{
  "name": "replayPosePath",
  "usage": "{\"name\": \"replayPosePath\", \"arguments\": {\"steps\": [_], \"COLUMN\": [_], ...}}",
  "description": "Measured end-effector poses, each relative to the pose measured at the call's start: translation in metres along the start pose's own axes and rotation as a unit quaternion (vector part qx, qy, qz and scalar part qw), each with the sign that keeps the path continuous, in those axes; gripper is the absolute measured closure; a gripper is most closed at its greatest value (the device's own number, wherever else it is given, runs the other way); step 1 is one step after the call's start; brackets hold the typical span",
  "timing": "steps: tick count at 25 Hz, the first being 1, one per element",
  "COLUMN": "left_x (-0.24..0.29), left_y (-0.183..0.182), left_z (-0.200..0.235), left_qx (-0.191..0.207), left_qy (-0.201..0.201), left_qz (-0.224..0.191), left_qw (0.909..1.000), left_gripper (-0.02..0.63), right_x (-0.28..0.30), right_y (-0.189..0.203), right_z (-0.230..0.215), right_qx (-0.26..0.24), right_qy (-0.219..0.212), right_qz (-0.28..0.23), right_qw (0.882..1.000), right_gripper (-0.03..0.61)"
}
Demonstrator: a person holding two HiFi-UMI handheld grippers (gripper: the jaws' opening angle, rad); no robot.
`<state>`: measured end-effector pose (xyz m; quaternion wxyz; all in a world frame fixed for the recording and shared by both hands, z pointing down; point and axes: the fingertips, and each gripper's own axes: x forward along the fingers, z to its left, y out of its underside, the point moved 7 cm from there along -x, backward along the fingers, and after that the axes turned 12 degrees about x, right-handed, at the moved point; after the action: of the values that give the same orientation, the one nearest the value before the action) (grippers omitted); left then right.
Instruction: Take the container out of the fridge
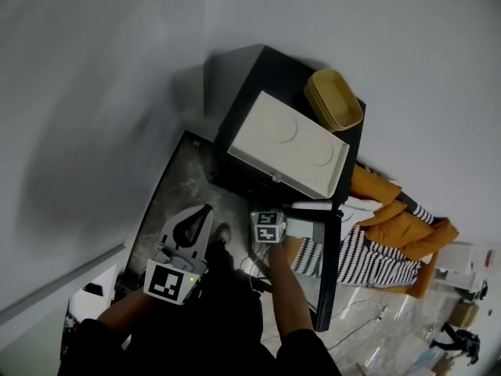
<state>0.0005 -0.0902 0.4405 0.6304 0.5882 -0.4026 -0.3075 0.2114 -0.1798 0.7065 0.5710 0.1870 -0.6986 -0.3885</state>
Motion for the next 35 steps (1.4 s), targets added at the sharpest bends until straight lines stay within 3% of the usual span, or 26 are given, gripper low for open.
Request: {"name": "replayPosePath", "arguments": {"steps": [10, 18, 29, 35], "left_x": [0.009, 0.027, 0.032, 0.036], "left_y": [0.002, -0.001, 0.005, 0.009], "left_z": [0.0, 0.003, 0.011, 0.011], "left_qx": [-0.012, -0.009, -0.023, -0.028], "left_qy": [-0.045, -0.076, -0.111, -0.121], "left_qz": [-0.002, -0.015, -0.011, -0.013], "left_qw": [0.9989, 0.9969, 0.9934, 0.9922], "left_gripper": [0.609, 0.609, 0.609, 0.609], "right_x": [0.032, 0.079, 0.113, 0.126], "right_y": [0.0, 0.007, 0.007, 0.009], "right_z": [-0.021, -0.034, -0.031, -0.033], "right_qx": [-0.037, -0.089, -0.167, -0.181], "right_qy": [-0.005, -0.002, 0.003, -0.001], "right_qz": [0.054, 0.114, 0.146, 0.154], "right_qw": [0.998, 0.99, 0.975, 0.971], "right_gripper": [0.56, 0.545, 0.522, 0.522]}}
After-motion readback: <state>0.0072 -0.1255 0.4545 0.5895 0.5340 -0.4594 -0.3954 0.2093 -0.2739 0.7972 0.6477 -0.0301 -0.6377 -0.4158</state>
